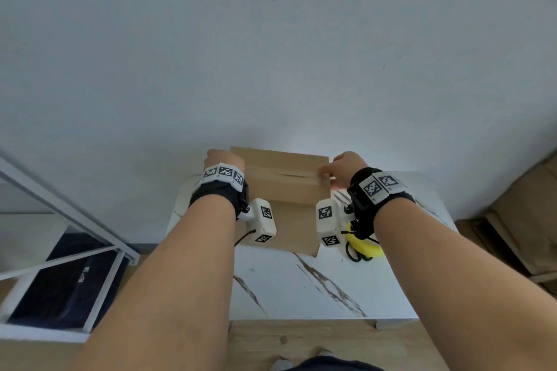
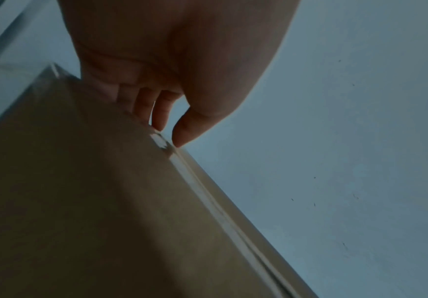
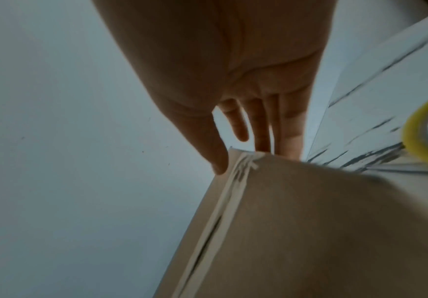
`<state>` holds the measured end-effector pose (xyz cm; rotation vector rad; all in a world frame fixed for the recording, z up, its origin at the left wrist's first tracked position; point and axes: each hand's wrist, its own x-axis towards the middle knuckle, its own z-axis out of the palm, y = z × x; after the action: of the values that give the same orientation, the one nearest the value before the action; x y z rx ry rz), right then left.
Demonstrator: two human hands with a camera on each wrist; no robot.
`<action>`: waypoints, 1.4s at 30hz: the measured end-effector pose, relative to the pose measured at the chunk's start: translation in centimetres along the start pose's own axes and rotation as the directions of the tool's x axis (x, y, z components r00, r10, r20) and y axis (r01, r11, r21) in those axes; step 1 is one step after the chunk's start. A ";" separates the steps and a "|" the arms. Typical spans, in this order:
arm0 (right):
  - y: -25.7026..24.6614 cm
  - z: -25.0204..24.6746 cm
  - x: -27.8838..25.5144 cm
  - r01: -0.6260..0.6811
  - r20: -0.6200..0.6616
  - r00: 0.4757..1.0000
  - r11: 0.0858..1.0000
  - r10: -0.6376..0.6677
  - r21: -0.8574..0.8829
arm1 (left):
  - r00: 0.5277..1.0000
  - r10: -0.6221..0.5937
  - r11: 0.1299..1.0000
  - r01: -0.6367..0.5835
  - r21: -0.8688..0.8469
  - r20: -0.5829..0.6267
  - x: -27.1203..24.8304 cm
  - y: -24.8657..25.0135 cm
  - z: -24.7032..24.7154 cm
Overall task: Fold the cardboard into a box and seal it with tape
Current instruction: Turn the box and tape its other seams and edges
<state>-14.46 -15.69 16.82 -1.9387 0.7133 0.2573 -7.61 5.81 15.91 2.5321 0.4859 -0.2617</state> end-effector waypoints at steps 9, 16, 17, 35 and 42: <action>0.0 1.1 1.4 0.202 -0.063 0.976 0.977 -0.207 -0.071 | 0.998 0.069 0.996 -0.068 -0.060 0.004 0.6 -0.5 1.0; 0.8 1.0 2.1 0.211 -0.054 0.976 0.977 -0.213 -0.044 | 0.944 0.320 0.937 -0.303 0.172 -0.081 -0.9 0.7 1.7; 1.0 0.9 2.1 0.205 -0.084 0.975 0.978 -0.206 -0.023 | 0.921 0.378 0.914 -0.355 0.194 -0.095 -1.2 1.2 1.9; 13.3 -2.0 -0.4 -0.160 -0.196 0.976 0.925 0.096 -0.345 | 0.772 0.632 0.734 -0.624 0.270 0.068 -8.7 5.5 11.7; 15.3 -0.1 1.4 -0.115 0.012 0.988 0.773 0.157 -0.623 | 0.775 0.632 0.738 -0.602 0.304 0.000 -9.2 5.1 12.5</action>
<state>-22.29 -21.08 4.70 -2.4916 0.7922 0.7201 -15.07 -7.64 10.43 2.8308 -0.4160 0.0628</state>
